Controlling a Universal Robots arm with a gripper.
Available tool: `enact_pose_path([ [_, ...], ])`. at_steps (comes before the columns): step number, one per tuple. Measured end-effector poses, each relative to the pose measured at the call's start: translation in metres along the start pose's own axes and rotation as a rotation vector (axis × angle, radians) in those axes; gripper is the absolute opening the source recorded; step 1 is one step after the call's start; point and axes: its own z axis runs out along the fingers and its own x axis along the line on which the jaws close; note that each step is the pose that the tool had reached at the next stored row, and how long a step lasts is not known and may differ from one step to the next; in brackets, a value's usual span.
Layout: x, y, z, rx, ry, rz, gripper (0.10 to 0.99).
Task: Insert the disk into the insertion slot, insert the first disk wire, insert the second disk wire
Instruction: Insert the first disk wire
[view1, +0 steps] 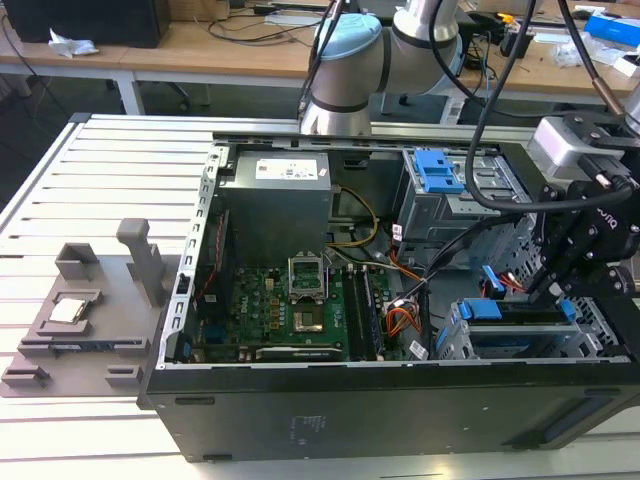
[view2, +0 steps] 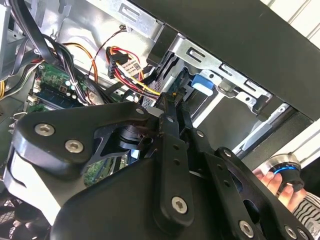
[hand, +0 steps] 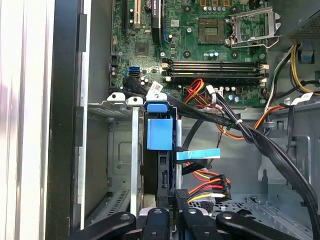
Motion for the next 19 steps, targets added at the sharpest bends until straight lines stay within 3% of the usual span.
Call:
enact_pose_path([
  [9,0.0017,0.0003,-0.0036,0.0,-0.0013,0.016,0.169],
  [19,0.0022,-0.0003,0.0044,-0.003,-0.0008,0.018,0.169],
])
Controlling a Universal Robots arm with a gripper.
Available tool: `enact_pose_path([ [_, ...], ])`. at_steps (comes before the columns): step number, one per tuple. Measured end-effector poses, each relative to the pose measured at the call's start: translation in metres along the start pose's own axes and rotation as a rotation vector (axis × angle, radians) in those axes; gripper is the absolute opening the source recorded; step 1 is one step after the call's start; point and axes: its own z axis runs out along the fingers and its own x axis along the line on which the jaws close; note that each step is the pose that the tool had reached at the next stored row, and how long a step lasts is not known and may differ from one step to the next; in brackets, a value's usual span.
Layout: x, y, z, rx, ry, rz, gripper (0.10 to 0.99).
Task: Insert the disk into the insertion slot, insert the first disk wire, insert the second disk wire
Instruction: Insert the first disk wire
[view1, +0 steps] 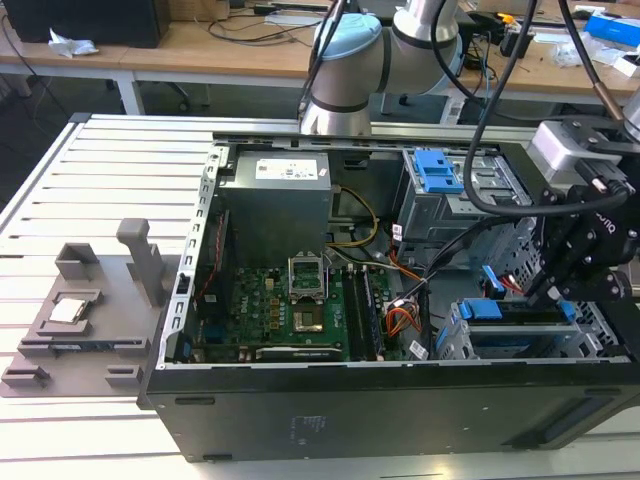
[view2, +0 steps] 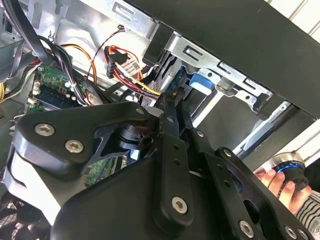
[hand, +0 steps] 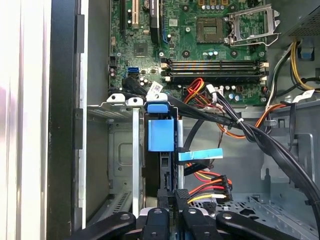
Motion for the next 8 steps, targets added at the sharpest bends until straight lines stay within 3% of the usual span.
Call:
enact_pose_path([
  [8,-0.0001,-0.0002,0.0019,0.0,-0.0018,0.0,0.18],
])
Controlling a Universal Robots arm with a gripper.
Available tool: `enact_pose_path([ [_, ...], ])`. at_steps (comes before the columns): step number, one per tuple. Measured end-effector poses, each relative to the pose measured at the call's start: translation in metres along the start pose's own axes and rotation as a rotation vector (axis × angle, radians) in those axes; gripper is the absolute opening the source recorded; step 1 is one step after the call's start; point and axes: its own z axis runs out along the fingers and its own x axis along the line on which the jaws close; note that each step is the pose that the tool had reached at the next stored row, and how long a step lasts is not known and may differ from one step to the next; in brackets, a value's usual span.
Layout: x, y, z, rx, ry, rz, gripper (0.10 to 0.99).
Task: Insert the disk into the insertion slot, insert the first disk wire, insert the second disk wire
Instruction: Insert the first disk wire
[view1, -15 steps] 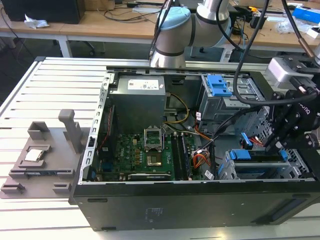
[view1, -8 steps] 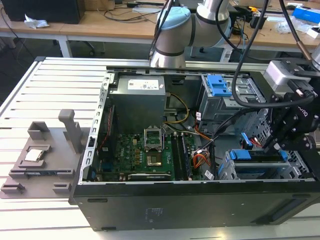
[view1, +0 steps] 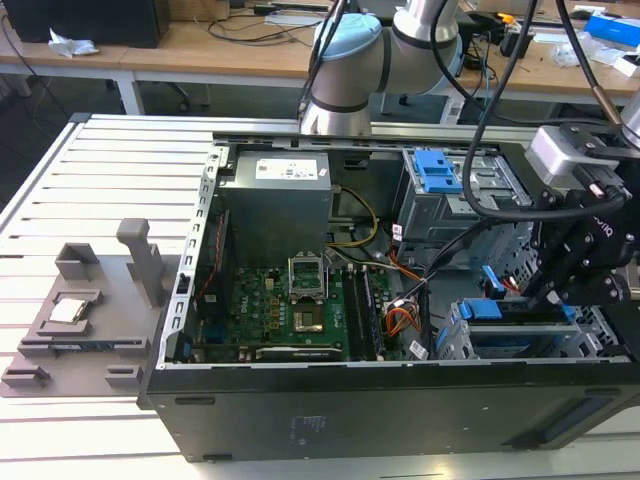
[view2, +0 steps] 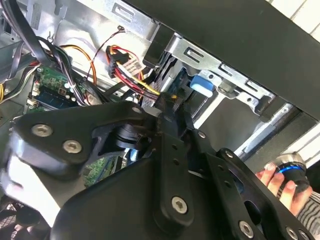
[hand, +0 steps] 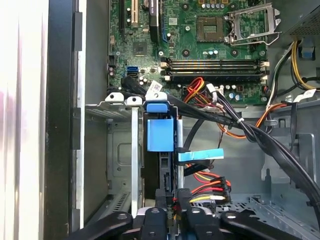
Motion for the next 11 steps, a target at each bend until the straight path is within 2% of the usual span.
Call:
enact_pose_path([
  [1,0.0,0.0,-0.0004,0.0,0.0009,0.0,0.243],
  [4,0.0001,0.0003,-0.0034,0.0,0.0016,0.0,0.243],
  [7,0.0007,0.0016,-0.0219,0.0,0.0013,0.0,0.243],
  [11,0.0,0.0027,-0.0353,0.0,0.0015,0.0,0.243],
])
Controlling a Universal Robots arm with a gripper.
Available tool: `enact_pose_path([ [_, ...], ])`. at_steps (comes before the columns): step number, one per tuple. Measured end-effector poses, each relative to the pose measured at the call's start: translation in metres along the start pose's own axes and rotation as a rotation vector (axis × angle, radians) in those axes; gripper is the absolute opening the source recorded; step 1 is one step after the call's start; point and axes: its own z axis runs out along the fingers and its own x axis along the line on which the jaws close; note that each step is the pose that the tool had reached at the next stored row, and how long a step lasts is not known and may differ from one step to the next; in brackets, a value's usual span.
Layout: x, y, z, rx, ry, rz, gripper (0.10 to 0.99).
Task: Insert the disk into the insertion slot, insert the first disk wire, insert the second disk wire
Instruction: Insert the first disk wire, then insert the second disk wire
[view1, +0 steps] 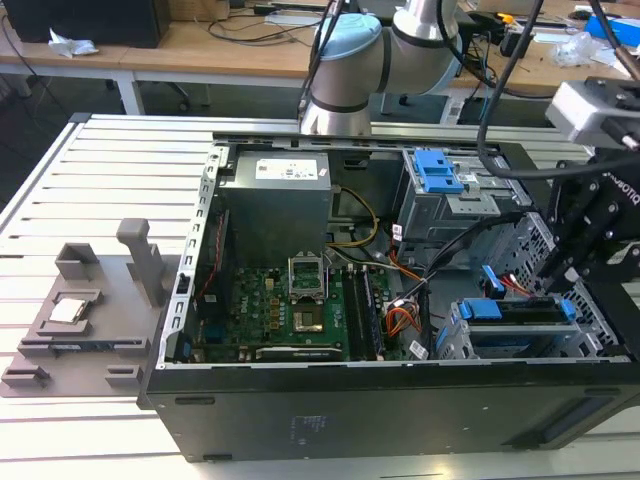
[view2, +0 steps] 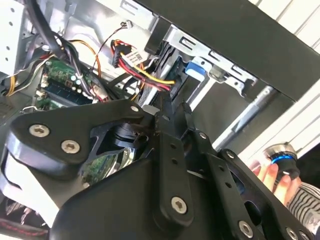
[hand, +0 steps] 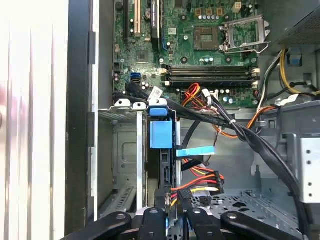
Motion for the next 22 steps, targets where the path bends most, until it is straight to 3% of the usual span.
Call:
enact_pose_path([
  [2,-0.0008,0.0004,-0.0058,0.0,0.0003,0.0,0.231],
  [3,-0.0015,0.0007,-0.0095,0.0,0.0005,0.0,0.106],
  [4,-0.002,0.0009,-0.0127,0.0,0.0008,0.0,0.106],
  [19,-0.002,0.0011,-0.0132,0.0,0.0008,0.0,0.106],
  [22,-0.0019,0.0089,-0.0126,0.0,0.0008,0.0,0.106],
])
